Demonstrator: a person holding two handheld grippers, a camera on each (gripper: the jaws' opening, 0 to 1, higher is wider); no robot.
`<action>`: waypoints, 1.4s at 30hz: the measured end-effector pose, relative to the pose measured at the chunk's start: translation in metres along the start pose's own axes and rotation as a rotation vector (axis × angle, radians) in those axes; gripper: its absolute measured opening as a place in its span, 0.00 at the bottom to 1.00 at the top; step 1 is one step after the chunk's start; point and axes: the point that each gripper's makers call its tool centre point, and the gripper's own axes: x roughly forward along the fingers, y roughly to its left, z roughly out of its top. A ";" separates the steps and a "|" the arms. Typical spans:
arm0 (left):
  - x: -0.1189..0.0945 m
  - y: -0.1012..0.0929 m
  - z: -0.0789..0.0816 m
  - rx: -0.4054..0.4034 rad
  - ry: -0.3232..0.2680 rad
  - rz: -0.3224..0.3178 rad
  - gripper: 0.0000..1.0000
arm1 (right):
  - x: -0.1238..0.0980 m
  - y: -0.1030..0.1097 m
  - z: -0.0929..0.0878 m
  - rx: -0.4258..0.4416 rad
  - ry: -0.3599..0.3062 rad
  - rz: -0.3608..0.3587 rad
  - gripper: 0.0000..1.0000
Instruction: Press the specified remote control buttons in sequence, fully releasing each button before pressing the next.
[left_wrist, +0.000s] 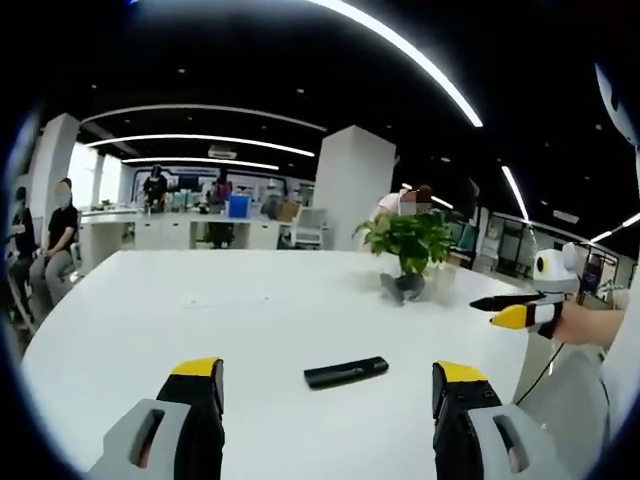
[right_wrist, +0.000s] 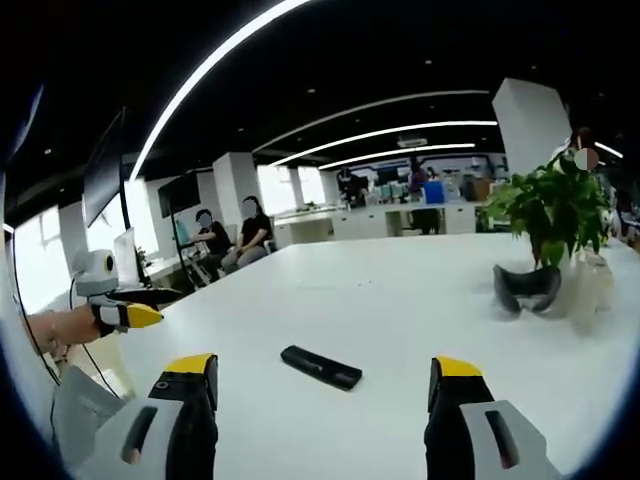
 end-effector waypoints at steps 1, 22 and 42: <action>0.001 0.000 -0.002 0.004 0.009 -0.004 0.89 | 0.000 0.000 0.000 -0.002 0.001 -0.001 0.86; 0.045 -0.005 -0.001 0.108 0.142 -0.137 0.87 | -0.012 -0.012 -0.016 0.006 0.024 -0.056 0.83; 0.085 -0.009 -0.010 0.172 0.252 -0.258 0.87 | -0.022 -0.026 -0.023 0.026 0.025 -0.103 0.82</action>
